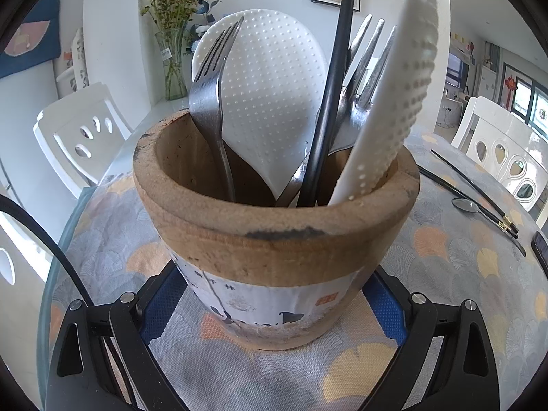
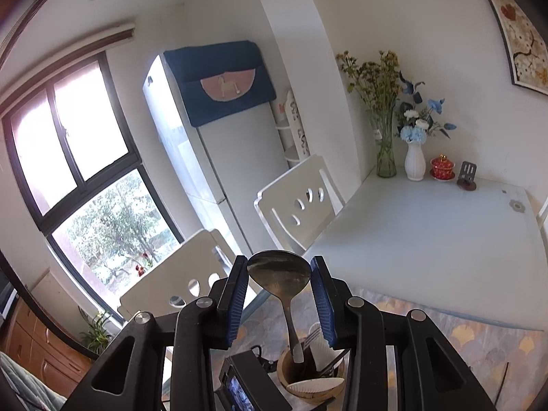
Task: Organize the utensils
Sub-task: 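Lower the spoon into the cork holder and open the right gripper, then move the right gripper back to the second metal spoon on the cloth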
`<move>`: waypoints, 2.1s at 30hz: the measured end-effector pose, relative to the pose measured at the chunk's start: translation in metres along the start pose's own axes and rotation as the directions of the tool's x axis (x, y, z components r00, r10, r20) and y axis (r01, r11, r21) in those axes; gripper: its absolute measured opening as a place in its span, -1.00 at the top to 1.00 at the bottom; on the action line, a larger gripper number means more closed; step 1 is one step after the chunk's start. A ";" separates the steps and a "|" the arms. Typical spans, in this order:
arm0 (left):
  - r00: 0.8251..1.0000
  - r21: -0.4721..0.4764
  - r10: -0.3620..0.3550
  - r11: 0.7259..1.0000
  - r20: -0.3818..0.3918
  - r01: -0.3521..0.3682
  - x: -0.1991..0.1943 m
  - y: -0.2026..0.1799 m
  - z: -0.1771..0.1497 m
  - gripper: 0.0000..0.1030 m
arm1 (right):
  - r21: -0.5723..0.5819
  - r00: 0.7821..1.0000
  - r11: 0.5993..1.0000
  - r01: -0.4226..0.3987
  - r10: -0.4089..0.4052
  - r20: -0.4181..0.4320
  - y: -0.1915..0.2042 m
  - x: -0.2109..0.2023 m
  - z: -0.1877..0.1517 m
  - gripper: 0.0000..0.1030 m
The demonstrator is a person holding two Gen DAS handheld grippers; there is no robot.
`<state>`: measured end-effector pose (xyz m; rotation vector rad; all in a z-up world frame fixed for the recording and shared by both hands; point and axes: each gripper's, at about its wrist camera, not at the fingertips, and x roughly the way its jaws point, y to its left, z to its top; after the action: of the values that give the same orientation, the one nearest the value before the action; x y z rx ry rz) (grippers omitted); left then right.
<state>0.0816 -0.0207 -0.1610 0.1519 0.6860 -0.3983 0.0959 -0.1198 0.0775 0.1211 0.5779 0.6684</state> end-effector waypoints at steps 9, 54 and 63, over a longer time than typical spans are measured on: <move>1.000 0.003 0.008 1.000 0.005 -0.008 -0.001 0.001 0.000 -0.86 | -0.022 0.999 1.000 0.018 -0.019 -0.035 -0.001 0.004 -0.008 0.30; 1.000 0.012 0.018 1.000 0.007 -0.018 -0.002 0.002 0.000 -0.87 | 0.208 0.891 0.867 0.453 -0.446 -0.086 -0.138 -0.136 -0.084 -0.34; 1.000 0.017 0.024 1.000 -0.006 -0.023 0.000 0.000 0.000 -0.87 | 0.252 0.850 0.811 0.527 -0.510 -0.133 -0.172 -0.145 -0.109 -0.34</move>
<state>0.0819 -0.0208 -0.1608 0.1773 0.6862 -0.3815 0.0390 -0.3520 0.0048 0.1993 0.7255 0.0487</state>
